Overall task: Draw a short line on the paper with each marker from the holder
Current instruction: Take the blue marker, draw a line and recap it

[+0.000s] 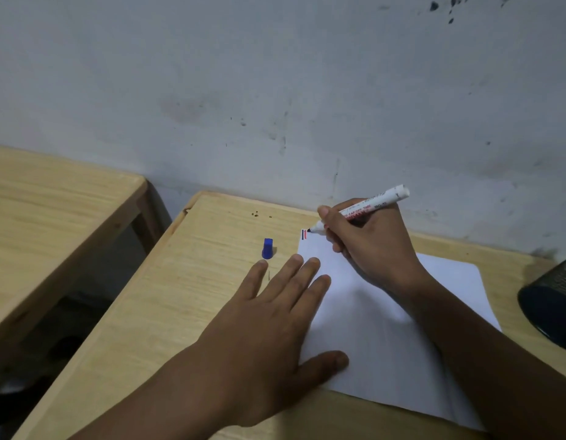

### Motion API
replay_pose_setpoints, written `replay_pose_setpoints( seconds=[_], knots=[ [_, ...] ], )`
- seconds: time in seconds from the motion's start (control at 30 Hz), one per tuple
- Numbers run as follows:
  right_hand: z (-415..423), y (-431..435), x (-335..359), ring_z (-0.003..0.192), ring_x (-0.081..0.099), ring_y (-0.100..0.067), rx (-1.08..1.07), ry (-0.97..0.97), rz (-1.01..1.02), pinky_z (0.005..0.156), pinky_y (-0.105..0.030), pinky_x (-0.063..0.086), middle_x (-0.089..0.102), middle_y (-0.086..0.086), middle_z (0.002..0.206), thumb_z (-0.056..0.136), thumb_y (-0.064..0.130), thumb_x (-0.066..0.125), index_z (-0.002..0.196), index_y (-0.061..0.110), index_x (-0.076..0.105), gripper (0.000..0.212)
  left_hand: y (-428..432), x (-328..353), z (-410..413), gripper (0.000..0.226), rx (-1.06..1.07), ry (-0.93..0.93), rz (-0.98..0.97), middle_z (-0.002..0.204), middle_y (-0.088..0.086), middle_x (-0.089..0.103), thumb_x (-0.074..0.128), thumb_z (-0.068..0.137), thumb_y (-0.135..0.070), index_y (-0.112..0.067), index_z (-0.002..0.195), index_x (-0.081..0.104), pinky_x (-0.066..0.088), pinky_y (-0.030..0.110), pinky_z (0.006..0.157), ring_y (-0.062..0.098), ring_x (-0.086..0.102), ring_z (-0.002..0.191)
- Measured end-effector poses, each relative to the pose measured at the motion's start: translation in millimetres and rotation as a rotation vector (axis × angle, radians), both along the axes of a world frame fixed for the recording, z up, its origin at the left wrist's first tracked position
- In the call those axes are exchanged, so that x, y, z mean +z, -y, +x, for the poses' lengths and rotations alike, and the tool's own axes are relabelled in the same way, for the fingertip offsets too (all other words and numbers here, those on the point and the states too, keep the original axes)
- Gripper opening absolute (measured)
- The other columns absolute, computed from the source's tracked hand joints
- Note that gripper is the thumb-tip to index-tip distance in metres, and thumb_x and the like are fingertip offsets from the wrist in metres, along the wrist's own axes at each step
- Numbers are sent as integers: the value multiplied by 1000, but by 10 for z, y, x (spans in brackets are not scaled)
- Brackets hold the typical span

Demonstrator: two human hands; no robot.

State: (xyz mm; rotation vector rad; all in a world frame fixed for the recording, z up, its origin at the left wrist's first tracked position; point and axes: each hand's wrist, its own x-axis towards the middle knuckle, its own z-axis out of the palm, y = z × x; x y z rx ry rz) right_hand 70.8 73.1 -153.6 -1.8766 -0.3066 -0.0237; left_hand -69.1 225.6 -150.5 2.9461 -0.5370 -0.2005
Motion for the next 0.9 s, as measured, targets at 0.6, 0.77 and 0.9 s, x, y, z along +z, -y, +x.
replay_pose_setpoints(
  seconds=[0.6,0.77,0.9],
  knots=[
    [37,7,-45,54,62,-20,38,-38,44,64,-40,56,66,-1,56,88,29,76,71,15,73,22,10,6,-6,83,20,13,-20,161,-13,-27,13,89,-77,-35,154,-16,-14,41,121,5,-31,144],
    [33,9,-47,54,63,-18,38,-30,49,61,-37,57,66,1,56,89,27,76,74,13,73,21,12,4,-1,83,16,8,-16,160,-13,-28,13,89,-77,-34,154,-17,-15,41,120,6,-32,144],
    [38,29,-6,48,56,-23,12,-46,191,52,-34,48,65,-14,60,91,20,74,70,9,70,24,-19,18,-21,81,-2,55,-15,165,-9,-12,18,92,-75,-31,156,-4,-6,40,122,10,-19,149]
  ],
)
